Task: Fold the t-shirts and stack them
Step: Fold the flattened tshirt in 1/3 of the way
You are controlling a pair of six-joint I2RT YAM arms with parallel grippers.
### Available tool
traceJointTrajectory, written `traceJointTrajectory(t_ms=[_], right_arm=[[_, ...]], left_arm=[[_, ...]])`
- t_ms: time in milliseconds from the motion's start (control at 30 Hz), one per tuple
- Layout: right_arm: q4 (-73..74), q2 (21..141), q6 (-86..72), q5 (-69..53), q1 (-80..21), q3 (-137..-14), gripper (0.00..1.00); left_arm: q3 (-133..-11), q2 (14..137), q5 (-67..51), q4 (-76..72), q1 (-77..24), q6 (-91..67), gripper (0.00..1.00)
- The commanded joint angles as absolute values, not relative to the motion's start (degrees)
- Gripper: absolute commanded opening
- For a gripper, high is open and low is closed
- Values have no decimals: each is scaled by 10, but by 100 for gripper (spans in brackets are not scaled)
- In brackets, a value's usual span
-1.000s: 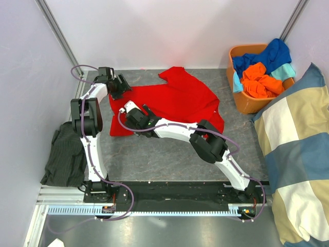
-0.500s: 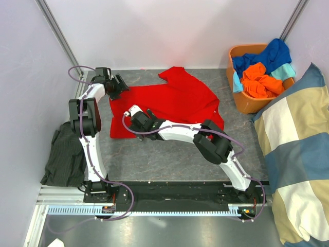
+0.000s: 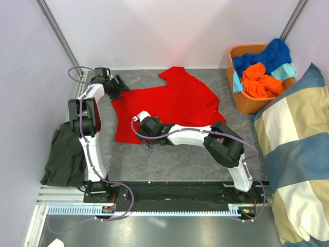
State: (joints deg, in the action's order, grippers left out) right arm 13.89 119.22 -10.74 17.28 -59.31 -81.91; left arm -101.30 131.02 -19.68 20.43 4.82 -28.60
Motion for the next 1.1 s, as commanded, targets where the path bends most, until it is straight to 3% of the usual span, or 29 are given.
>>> traceJointTrajectory(t_ms=[0,733,1067], right_arm=[[220,1191,-115,129,-614,-786,98],[250,1079,-116,115,-641,-759,98],[247,1021,-137,144,-667,-725,98]], left_arm=[[-1000,1323,-182,200,58,-277,81],[-957,1156,-234,150,60,-336,81],[-959,1141,-247,139,60,-347,81]])
